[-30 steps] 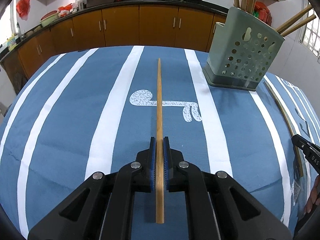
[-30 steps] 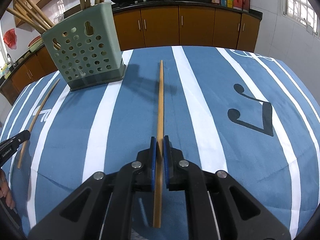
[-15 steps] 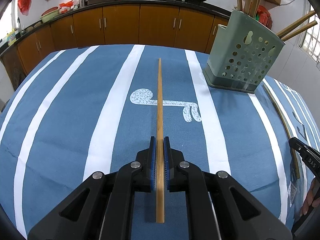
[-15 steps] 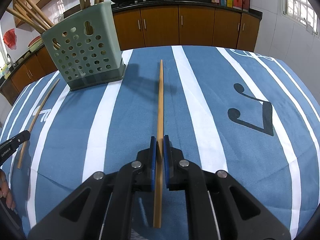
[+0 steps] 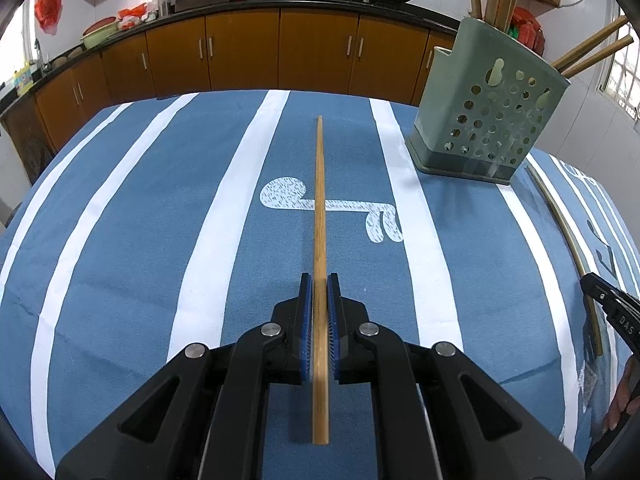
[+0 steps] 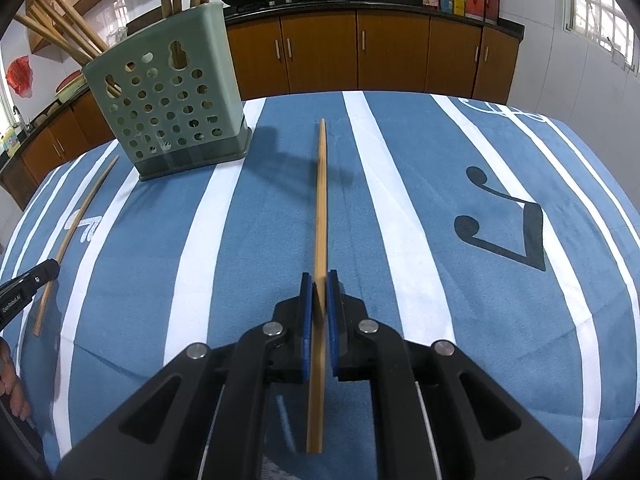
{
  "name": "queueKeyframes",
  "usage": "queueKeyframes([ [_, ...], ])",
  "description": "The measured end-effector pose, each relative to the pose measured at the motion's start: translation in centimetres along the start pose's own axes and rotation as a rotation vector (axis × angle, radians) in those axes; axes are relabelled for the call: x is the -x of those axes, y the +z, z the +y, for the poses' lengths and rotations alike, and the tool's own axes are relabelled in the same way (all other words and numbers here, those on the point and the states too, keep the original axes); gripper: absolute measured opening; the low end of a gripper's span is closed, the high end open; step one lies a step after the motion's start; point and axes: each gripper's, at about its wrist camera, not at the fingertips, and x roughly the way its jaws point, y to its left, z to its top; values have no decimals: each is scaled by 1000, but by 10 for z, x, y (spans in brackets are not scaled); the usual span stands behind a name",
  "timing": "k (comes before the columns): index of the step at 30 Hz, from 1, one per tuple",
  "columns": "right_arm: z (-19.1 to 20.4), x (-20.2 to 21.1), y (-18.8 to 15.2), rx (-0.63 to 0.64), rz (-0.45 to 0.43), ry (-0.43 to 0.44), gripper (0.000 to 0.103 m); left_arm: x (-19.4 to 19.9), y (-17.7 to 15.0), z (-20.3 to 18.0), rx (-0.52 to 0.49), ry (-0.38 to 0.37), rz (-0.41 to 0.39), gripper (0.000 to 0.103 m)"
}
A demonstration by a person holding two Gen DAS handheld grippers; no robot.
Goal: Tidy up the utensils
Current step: 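Lift both chopsticks upright and carry them over the green holder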
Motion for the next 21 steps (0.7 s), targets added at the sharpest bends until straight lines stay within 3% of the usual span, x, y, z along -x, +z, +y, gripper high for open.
queueKeyframes([
  [21, 0, 1, -2, -1, 0, 2, 9, 1, -2, -2, -13, 9, 1, 9],
])
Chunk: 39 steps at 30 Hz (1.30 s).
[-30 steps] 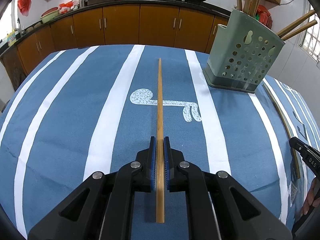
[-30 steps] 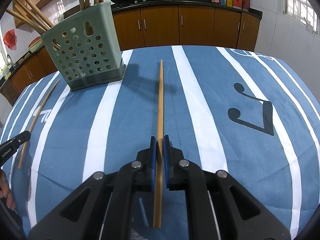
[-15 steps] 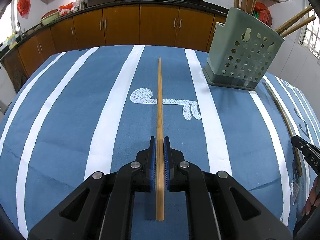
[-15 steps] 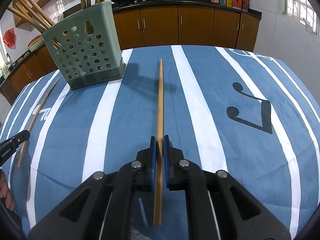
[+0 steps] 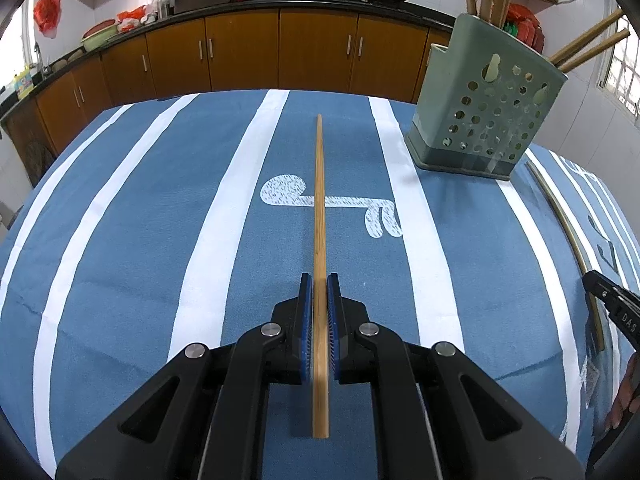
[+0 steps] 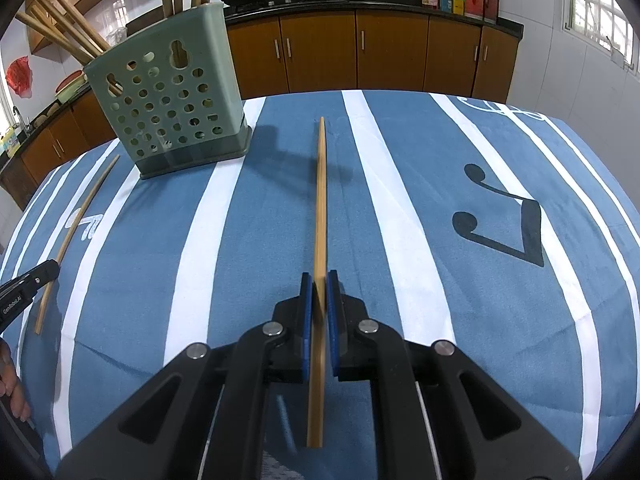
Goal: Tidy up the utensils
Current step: 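Lift both chopsticks upright and carry them over the green holder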
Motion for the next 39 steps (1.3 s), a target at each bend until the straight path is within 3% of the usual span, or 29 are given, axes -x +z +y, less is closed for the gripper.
queueKeyframes([
  [8, -1, 5, -2, 12, 0, 8, 8, 4, -3, -1, -46, 2, 7, 7],
  [11, -7, 20, -1, -4, -39, 23, 8, 13, -5, 3, -45, -12, 5, 7],
  [27, -15, 117, 43, -17, -337, 56, 8, 108, 45, 14, 20, -105, -245, 7],
  [32, -14, 126, 51, -15, -374, 69, 8, 125, 57, 9, 16, -126, -300, 7],
  [39, -10, 131, 53, -14, -389, 73, 8, 129, 60, 6, 5, -133, -313, 7],
])
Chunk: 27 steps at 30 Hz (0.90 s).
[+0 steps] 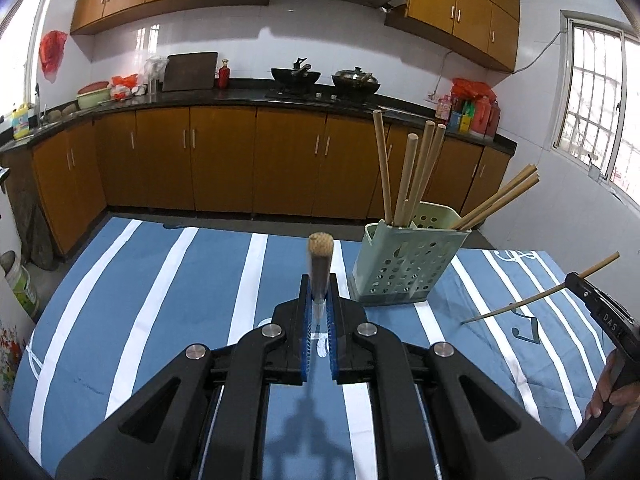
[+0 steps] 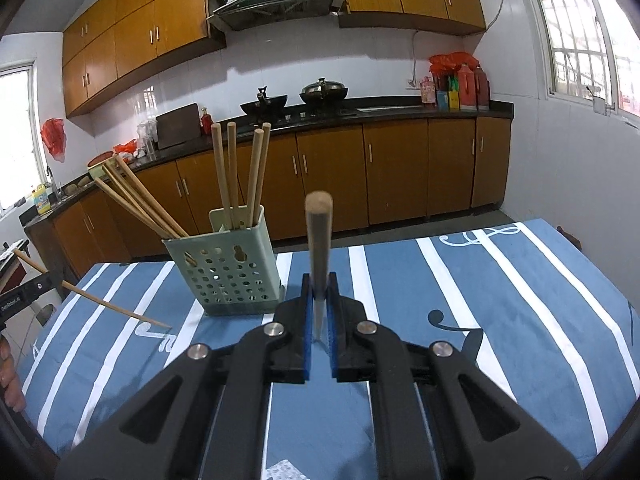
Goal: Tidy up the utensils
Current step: 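Lift both chopsticks upright and carry them over the green holder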
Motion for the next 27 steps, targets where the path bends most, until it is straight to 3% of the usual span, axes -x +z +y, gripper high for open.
queueKeyframes([
  [7, 3, 21, 23, 1, -61, 51, 8, 18, 16, -11, -18, -61, -42, 7],
  [17, 19, 69, 82, -43, -174, 253, 8, 54, 60, -45, -57, -177, -176, 7],
  [22, 35, 81, 104, -6, -253, 250, 8, 60, 85, -61, -45, -173, -276, 7],
  [27, 50, 68, 119, 34, -274, 223, 8, 52, 103, -73, -16, -162, -334, 7],
])
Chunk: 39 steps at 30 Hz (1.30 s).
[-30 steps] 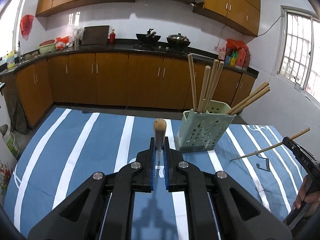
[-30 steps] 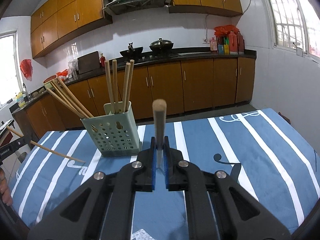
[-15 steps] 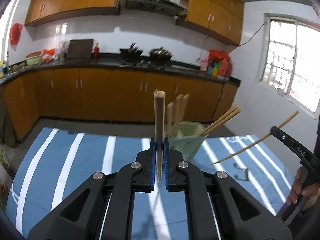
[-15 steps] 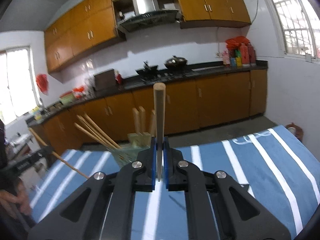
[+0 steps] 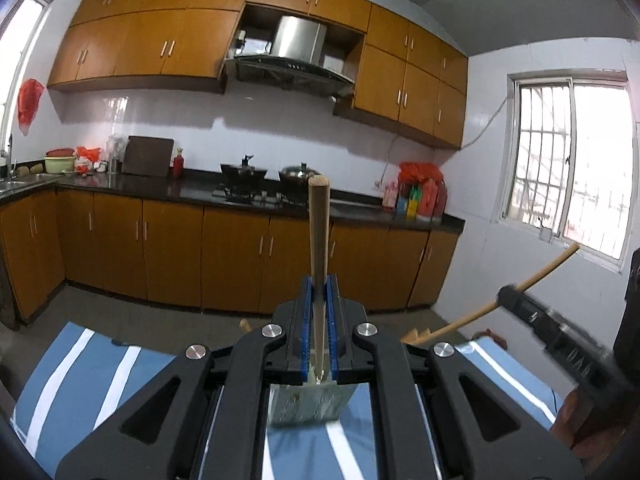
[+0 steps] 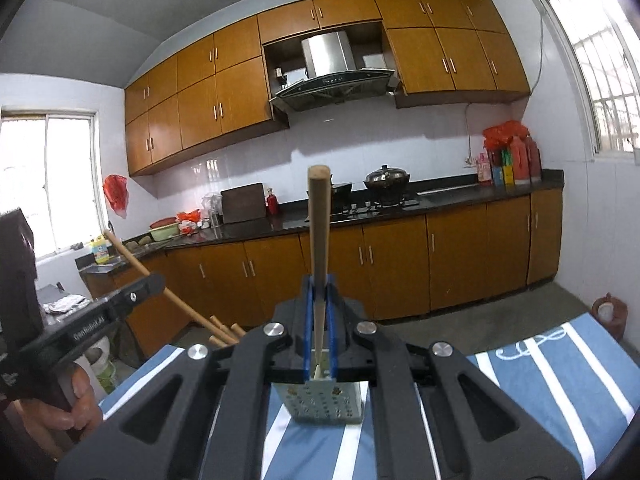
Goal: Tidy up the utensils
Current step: 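Lower the chopsticks into the green holder and open both tools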
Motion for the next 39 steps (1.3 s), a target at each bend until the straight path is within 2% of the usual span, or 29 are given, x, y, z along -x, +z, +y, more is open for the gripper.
queueKeyframes([
  [4, 3, -21, 0, 11, 21, -11, 8, -15, 0, -8, -27, 37, -28, 7],
  [12, 2, -68, -12, 20, 112, -28, 8, -51, -20, 1, -10, 74, 53, 7],
  [21, -2, -97, -28, 17, 173, -37, 8, -69, -32, 6, -3, 71, 89, 7],
  [25, -3, -97, -30, 7, 176, -38, 11, -69, -32, 9, 20, 68, 99, 7],
  [27, -3, -94, -29, 6, 164, -42, 19, -66, -30, 11, 29, 67, 92, 8],
  [32, -9, -80, -25, -7, 136, -45, 19, -52, -22, 18, 63, 58, 70, 9],
  [37, -9, -58, -25, -2, 107, -52, 30, -33, -18, 26, 79, 60, 48, 9],
  [39, -10, -48, -26, 6, 93, -58, 35, -21, -18, 31, 85, 66, 42, 15],
])
